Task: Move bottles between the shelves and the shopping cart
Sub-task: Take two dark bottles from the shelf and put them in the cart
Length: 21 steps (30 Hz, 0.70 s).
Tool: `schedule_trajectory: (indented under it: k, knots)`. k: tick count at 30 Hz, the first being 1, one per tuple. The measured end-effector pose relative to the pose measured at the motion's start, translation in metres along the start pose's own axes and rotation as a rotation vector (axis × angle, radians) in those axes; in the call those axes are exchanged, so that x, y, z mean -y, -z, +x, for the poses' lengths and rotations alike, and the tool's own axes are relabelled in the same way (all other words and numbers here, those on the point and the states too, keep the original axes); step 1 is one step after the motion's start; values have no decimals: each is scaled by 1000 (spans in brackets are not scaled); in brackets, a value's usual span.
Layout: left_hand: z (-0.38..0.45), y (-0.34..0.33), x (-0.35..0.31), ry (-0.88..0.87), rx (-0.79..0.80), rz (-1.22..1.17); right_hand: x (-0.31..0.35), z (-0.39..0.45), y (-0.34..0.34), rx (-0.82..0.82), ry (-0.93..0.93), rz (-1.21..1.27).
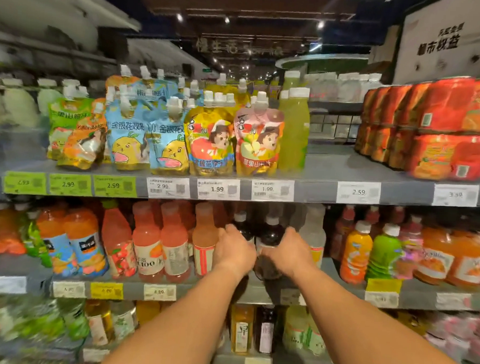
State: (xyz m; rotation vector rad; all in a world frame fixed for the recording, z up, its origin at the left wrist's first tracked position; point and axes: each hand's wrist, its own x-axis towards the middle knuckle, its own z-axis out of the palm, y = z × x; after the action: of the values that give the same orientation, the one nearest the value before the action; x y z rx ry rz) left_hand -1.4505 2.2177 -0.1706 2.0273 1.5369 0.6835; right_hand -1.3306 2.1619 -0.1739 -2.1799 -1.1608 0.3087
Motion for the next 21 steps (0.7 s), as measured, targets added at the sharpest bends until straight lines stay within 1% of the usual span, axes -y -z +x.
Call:
schedule_trajectory:
  k: [3,5,8,12,14,17,21]
  knots:
    - [14,-5,-13,86,20,8,0,13,1,80,44,6]
    - [24,-8,-19,142,30,7,-1,18,0,93,33,26]
    - [32,-13,-19,193,30,8,-3,18,-5,62,2,62]
    - [28,-18,-15,228,-14,-122,-7,15,-6,17,-14,133]
    - [24,-18,-15,220,-19,-144,-9,9,-5,-16,-25,153]
    - [10,-16,-15,148,-39,-128,-13,-4,-3,-67,-12,169]
    - [-14,-9,-4,49,-74,-169,-13,-22,3,-113,96,147]
